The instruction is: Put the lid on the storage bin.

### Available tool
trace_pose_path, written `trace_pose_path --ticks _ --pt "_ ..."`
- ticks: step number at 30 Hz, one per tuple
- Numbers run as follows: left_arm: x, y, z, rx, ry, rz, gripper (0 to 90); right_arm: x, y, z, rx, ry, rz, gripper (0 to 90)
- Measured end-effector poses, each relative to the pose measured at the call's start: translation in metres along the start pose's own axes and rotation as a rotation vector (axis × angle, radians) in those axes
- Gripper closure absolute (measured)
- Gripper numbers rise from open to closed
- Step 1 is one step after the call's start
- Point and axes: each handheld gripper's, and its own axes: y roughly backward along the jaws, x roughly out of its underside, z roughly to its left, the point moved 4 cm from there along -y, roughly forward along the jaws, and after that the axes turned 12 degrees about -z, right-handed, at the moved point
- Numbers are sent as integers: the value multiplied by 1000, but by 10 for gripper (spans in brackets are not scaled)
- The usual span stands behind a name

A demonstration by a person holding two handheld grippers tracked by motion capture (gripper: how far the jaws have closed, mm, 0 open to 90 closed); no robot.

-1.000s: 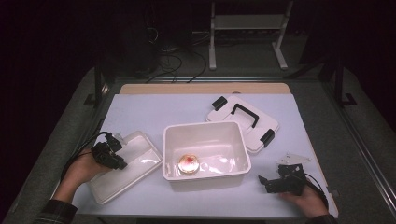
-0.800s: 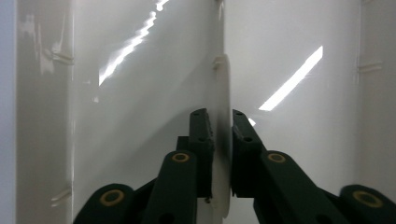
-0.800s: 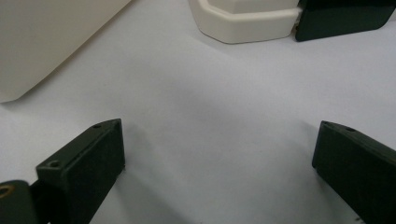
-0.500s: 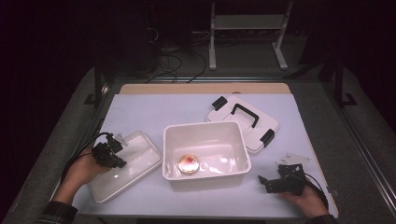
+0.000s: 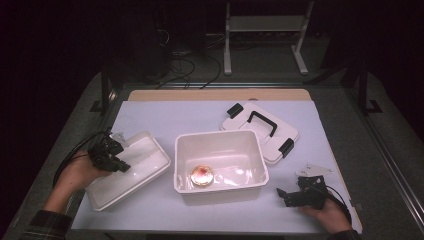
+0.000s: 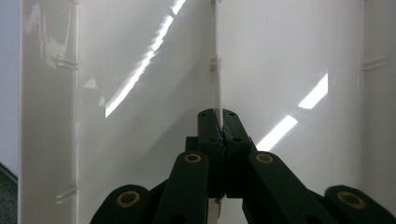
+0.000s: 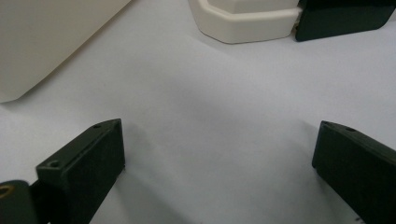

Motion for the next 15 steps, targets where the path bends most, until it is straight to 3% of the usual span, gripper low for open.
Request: trace_pose_path --ticks 7,15 --pt "-14 27 -2 -5 -22 -29 887 0 0 0 0 0 0 20" --pt "-31 49 -8 30 -53 -67 887 0 0 0 0 0 0 20"
